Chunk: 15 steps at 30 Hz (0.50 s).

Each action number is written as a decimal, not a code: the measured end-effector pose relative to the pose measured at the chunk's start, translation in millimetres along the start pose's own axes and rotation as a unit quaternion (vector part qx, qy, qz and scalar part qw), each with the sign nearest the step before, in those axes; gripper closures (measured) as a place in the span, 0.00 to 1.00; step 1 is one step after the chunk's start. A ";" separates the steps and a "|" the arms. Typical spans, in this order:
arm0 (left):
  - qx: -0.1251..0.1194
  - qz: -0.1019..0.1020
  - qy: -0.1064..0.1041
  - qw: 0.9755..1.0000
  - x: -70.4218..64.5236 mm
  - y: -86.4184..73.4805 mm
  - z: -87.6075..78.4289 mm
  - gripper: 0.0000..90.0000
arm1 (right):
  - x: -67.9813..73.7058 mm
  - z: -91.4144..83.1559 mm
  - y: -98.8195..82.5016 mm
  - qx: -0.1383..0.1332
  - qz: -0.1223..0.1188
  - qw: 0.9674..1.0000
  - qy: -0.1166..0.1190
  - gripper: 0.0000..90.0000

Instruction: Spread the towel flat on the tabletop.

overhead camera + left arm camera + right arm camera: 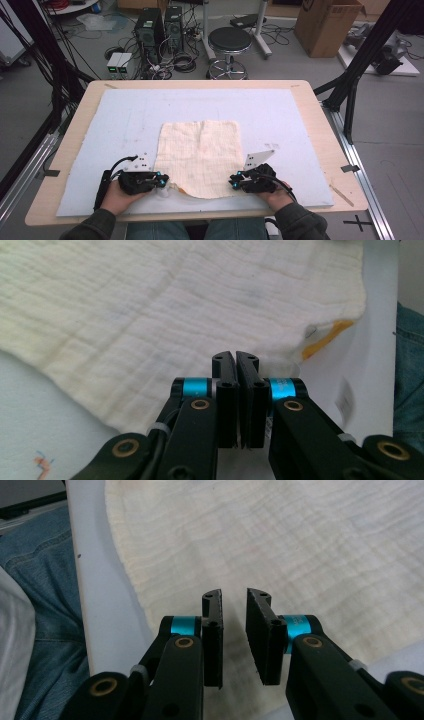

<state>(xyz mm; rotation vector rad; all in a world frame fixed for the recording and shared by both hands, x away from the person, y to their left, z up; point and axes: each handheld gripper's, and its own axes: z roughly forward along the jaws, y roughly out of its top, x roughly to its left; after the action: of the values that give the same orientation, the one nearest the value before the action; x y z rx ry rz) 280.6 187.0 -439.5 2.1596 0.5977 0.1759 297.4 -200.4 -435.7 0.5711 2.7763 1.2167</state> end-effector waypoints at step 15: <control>0.006 0.012 -0.007 1.000 -5.8 -3.4 3.0 0.82 | 0.6 3.4 -2.9 0.012 -0.002 1.000 0.006 0.85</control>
<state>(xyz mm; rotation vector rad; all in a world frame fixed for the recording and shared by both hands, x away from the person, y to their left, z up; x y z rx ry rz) 275.4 183.9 -443.6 2.1778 0.5662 0.1706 296.7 -199.7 -440.1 0.5610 2.8043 1.1931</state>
